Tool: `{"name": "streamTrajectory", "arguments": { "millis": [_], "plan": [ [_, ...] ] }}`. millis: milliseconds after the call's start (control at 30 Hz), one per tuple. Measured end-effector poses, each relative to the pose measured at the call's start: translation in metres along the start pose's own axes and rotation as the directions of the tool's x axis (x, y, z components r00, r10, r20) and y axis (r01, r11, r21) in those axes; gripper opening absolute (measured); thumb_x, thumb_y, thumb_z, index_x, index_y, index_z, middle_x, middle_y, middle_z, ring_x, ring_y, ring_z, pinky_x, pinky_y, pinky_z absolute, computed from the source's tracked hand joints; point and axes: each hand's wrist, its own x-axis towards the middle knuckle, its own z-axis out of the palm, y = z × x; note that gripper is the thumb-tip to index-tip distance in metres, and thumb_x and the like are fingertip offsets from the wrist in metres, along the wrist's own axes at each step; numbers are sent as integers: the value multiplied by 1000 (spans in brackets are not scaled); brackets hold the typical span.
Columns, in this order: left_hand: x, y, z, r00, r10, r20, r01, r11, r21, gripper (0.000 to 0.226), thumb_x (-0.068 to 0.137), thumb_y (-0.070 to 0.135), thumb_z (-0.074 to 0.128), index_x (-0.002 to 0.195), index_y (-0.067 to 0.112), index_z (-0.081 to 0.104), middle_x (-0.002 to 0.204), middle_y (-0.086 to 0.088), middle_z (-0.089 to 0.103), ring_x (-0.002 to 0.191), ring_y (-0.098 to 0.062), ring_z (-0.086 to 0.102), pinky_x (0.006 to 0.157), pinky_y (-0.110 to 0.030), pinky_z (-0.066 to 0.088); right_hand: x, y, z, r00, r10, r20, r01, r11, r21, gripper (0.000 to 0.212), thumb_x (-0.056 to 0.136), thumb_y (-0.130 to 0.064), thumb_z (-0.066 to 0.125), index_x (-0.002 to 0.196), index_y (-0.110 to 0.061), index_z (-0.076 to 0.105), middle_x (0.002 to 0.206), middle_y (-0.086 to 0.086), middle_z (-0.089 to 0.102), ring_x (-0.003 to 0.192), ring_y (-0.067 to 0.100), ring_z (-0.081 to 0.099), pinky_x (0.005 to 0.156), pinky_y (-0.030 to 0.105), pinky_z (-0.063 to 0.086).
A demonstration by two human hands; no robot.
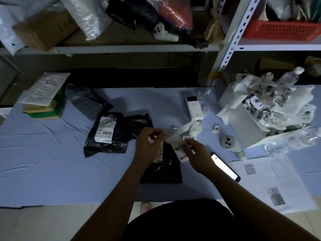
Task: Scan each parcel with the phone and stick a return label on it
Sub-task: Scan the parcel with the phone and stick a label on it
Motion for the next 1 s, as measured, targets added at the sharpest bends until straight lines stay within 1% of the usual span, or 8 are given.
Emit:
{"name": "streamTrajectory", "arguments": {
  "millis": [67,167,267,400,500,633,800,1000],
  "plan": [
    [4,3,-5,999,-20,-30,19,999,-35,11,87,18,78,94,25,74,85,2,69,79,-7,65,75,-21,54,2,7,-4,998,36,-56,-36,999,-2,16,98,-17,63,113,-18,70,95,-3,74,87,14,68,82,34,55],
    [5,12,-8,996,-82,-23,80,992,-102,26,78,16,86,101,14,73,72,-8,68,67,-13,65,69,-21,56,3,11,-7,966,78,-247,-76,997,18,31,86,-22,79,116,-21,69,84,-6,72,80,9,68,77,28,53],
    [5,17,-10,995,-84,58,92,985,-144,42,76,10,87,113,11,69,78,-5,75,77,-14,72,78,-24,58,7,4,-8,937,96,-336,-70,994,88,45,82,-29,84,122,-24,65,88,-6,69,80,9,66,73,20,52],
    [5,21,-17,959,-90,269,147,968,-201,55,83,-2,77,128,26,62,93,-5,77,94,-13,73,83,-26,57,15,-17,-2,999,20,-28,-13,968,251,32,95,-29,70,126,-29,64,102,-9,73,93,0,67,77,21,54],
    [6,23,-24,903,-87,420,192,958,-215,58,89,-3,70,135,29,58,103,-8,76,104,-20,72,84,-26,57,17,-28,2,980,-40,193,-47,903,427,33,95,-26,70,126,-36,64,112,-7,74,107,6,68,83,20,56],
    [6,23,-34,856,-141,498,272,941,-201,57,93,-4,60,138,30,55,114,-5,75,109,-21,70,81,-27,56,16,-29,-2,972,-45,230,-106,793,601,37,81,-25,83,116,-31,73,103,9,77,102,21,73,81,21,57],
    [-1,18,-34,894,-251,371,356,901,-248,40,89,18,73,126,27,65,105,-3,77,100,-24,72,79,-35,53,16,-25,4,982,39,182,-149,753,641,37,80,-10,84,114,-20,73,95,11,78,91,21,76,72,21,58],
    [-22,-14,-29,953,-280,118,285,958,-29,24,82,-1,78,103,10,74,87,-14,74,79,-24,74,77,-34,63,6,-20,33,965,210,155,-261,807,530,34,76,-6,87,105,-12,68,88,14,77,87,26,77,78,39,64]
  ]
}}
